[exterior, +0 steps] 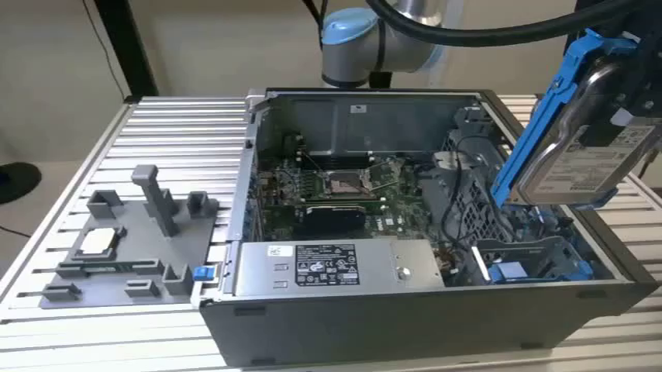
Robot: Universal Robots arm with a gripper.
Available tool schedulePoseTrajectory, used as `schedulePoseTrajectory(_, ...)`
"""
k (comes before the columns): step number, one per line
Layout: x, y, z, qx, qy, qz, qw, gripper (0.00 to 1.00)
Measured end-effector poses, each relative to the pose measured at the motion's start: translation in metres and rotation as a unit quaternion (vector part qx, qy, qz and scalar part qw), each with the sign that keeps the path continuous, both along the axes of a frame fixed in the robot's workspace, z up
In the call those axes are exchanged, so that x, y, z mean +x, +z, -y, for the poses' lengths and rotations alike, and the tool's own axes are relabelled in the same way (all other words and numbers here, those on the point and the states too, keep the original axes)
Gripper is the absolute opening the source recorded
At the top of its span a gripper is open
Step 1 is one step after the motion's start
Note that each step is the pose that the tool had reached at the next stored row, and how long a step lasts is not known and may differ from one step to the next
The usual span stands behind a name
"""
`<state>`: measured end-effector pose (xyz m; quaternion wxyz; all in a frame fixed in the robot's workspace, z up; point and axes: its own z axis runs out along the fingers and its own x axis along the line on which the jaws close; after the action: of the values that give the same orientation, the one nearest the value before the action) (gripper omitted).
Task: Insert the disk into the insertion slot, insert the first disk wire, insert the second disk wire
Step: 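Insert the disk into the insertion slot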
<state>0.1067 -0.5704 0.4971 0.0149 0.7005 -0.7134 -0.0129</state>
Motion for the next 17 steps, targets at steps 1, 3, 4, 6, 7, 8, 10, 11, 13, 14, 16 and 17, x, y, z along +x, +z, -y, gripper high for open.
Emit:
schedulePoseTrajectory(1,0.0000,0.0000,0.0000,0.0000,0.000,0.0000,1.0000,0.00)
schedulePoseTrajectory(3,0.0000,0.0000,0.0000,0.0000,0.000,0.0000,1.0000,0.00)
schedulePoseTrajectory(4,0.0000,0.0000,0.0000,0.0000,0.000,0.0000,1.0000,0.00)
schedulePoseTrajectory(6,0.0000,0.0000,0.0000,0.0000,0.000,0.0000,1.0000,0.00)
schedulePoseTrajectory(7,0.0000,0.0000,0.0000,0.0000,0.000,0.0000,1.0000,0.00)
schedulePoseTrajectory(8,0.0000,0.0000,0.0000,0.0000,0.000,0.0000,1.0000,0.00)
schedulePoseTrajectory(10,0.0000,0.0000,0.0000,0.0000,0.000,0.0000,1.0000,0.00)
schedulePoseTrajectory(11,0.0000,0.0000,0.0000,0.0000,0.000,0.0000,1.0000,0.00)
schedulePoseTrajectory(13,0.0000,-0.0002,0.0001,-0.0001,0.000,0.0000,1.0000,0.00)
schedulePoseTrajectory(14,0.0001,-0.0011,0.0004,-0.0001,0.000,0.0000,1.0000,0.00)
schedulePoseTrajectory(16,0.0009,-0.0035,0.0024,0.0002,0.000,0.0000,1.0000,0.00)
schedulePoseTrajectory(17,0.0015,-0.0051,0.0039,0.0006,0.000,0.0000,1.0000,0.00)
